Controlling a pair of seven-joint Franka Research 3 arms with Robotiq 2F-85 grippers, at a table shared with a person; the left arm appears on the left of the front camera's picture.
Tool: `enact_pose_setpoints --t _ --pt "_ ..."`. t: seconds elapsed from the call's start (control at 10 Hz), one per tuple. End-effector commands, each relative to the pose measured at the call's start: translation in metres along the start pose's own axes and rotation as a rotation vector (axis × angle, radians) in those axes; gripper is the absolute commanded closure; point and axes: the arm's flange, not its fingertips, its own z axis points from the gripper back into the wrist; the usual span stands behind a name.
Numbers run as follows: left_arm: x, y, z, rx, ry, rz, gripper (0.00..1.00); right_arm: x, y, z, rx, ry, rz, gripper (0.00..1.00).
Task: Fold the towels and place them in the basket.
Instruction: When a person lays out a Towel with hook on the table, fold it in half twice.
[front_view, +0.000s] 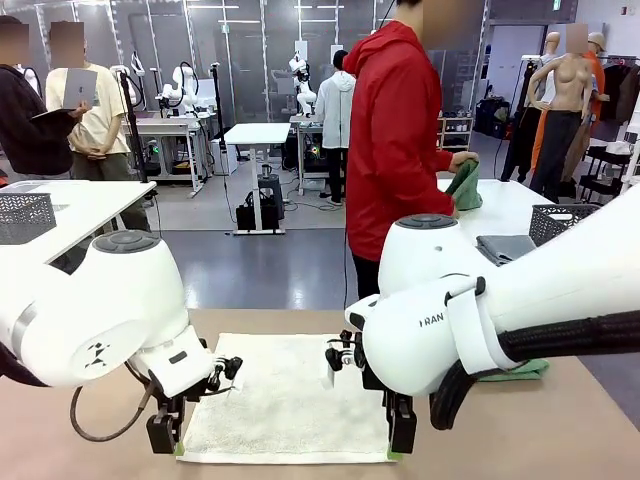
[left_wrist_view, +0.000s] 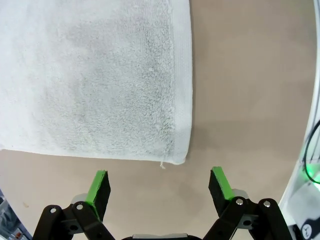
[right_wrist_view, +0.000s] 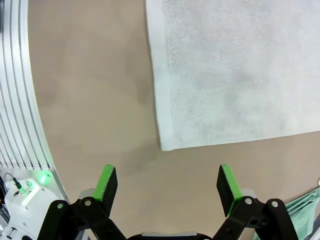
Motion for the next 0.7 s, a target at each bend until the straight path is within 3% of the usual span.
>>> enact_pose_setpoints --t 0.0,0.6 --pt "0.004 -0.009 -0.004 0.053 0.014 0.031 0.0 -0.002 0.011 -0.007 0.003 -0.006 -0.005 0.0" --pt "-0.011 0.0 -0.031 0.012 -0.032 0.047 0.0 -0.004 0.01 -0.04 -0.023 -0.027 0.036 0.0"
